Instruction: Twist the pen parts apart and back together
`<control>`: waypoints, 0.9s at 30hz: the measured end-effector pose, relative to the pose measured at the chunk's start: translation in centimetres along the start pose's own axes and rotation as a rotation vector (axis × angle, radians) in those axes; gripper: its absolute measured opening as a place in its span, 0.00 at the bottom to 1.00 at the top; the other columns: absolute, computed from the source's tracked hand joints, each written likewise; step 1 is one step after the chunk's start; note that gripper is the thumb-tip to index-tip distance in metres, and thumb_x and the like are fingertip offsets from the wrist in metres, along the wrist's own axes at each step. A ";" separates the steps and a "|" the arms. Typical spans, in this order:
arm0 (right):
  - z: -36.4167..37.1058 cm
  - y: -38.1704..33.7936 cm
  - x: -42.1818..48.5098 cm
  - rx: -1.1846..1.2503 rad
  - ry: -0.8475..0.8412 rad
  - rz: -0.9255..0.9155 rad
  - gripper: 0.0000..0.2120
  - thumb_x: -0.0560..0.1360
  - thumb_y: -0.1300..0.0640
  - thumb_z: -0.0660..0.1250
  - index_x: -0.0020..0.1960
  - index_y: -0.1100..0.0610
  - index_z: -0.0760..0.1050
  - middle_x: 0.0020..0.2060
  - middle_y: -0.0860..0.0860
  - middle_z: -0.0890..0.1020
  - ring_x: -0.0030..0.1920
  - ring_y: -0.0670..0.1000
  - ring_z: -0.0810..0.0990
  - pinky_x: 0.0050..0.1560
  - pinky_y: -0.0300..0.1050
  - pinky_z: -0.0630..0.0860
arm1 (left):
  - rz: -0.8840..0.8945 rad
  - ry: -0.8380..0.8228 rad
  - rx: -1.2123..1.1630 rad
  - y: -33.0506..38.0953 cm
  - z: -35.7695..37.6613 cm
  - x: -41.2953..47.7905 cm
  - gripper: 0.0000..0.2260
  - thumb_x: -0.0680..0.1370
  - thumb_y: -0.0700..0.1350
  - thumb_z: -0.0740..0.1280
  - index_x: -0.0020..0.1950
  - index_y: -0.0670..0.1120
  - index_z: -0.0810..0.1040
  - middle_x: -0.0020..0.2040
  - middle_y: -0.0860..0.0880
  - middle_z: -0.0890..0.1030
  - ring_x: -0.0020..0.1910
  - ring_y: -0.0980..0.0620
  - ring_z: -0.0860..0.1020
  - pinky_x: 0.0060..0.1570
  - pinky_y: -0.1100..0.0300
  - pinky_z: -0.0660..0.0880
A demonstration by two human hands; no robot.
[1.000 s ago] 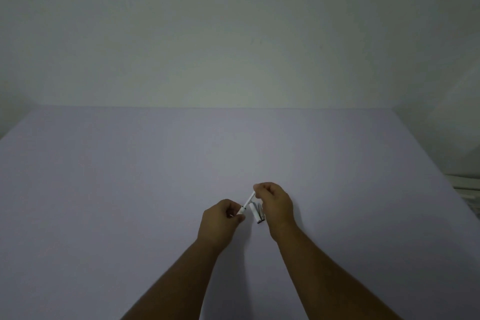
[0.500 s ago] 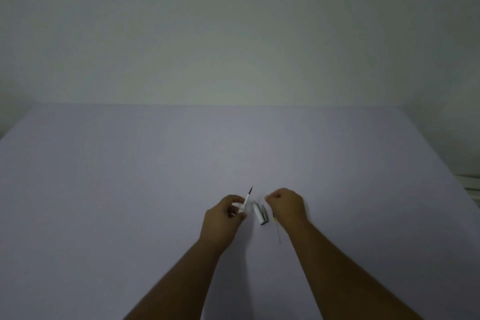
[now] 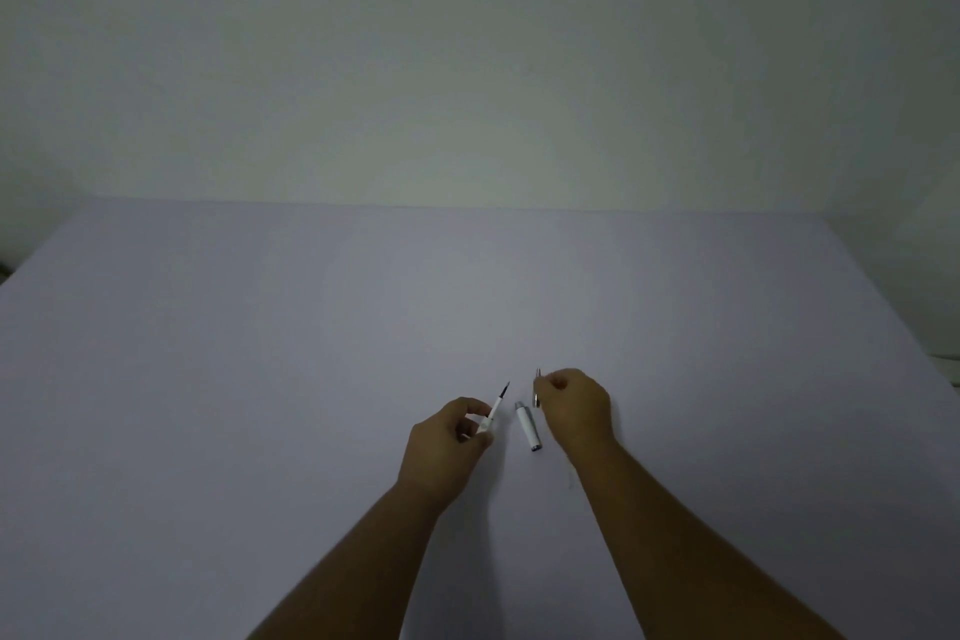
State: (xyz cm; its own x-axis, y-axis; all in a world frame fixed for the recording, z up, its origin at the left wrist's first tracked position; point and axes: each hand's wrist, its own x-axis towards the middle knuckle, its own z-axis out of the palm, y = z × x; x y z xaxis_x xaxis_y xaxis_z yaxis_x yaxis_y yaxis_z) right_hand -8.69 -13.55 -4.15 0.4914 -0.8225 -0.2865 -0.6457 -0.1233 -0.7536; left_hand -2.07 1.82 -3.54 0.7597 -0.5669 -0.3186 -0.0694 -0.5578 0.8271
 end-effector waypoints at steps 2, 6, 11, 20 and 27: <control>-0.4 -0.8 -0.2 0.266 -0.004 0.013 0.11 0.75 0.53 0.64 0.45 0.60 0.81 0.37 0.54 0.81 0.36 0.51 0.76 0.42 0.44 0.71 | 0.004 -0.013 0.011 0.1 0.0 -0.1 0.07 0.72 0.47 0.69 0.44 0.60 0.77 0.37 0.56 0.79 0.35 0.58 0.77 0.31 0.64 0.74; -0.8 -1.8 -0.6 0.512 -0.057 0.056 0.09 0.74 0.50 0.67 0.37 0.52 0.79 0.32 0.50 0.78 0.32 0.47 0.72 0.38 0.42 0.74 | 0.020 -0.028 0.034 0.6 0.2 -0.3 0.05 0.73 0.48 0.69 0.46 0.58 0.77 0.37 0.57 0.78 0.36 0.58 0.76 0.31 0.66 0.73; -1.0 -2.0 -1.0 0.529 -0.091 0.023 0.07 0.73 0.51 0.68 0.40 0.53 0.81 0.39 0.54 0.83 0.34 0.46 0.73 0.41 0.44 0.75 | 0.041 -0.014 0.042 1.1 0.4 -0.6 0.07 0.73 0.47 0.69 0.45 0.59 0.75 0.37 0.56 0.77 0.34 0.58 0.75 0.29 0.68 0.71; -1.4 -1.3 -2.7 0.408 -0.161 -0.058 0.06 0.72 0.52 0.68 0.36 0.48 0.78 0.33 0.45 0.80 0.33 0.44 0.76 0.30 0.36 0.74 | 0.038 0.000 0.039 2.1 0.7 -1.2 0.08 0.73 0.45 0.69 0.51 0.53 0.78 0.36 0.56 0.77 0.34 0.58 0.76 0.30 0.64 0.74; -2.2 -1.2 -3.2 0.448 -0.229 -0.098 0.06 0.74 0.55 0.66 0.45 0.47 0.81 0.42 0.45 0.83 0.37 0.43 0.77 0.44 0.40 0.76 | 0.005 0.042 0.062 2.5 0.7 -1.5 0.03 0.72 0.45 0.71 0.43 0.50 0.77 0.37 0.56 0.78 0.36 0.59 0.75 0.31 0.68 0.67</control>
State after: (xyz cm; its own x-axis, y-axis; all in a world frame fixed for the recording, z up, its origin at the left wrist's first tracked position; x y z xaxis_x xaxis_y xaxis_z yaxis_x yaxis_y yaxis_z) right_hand -10.80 -11.97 -0.96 0.6847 -0.6702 -0.2865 -0.3013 0.0977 -0.9485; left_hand -3.87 0.84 -1.32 0.7854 -0.5446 -0.2942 -0.1120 -0.5924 0.7978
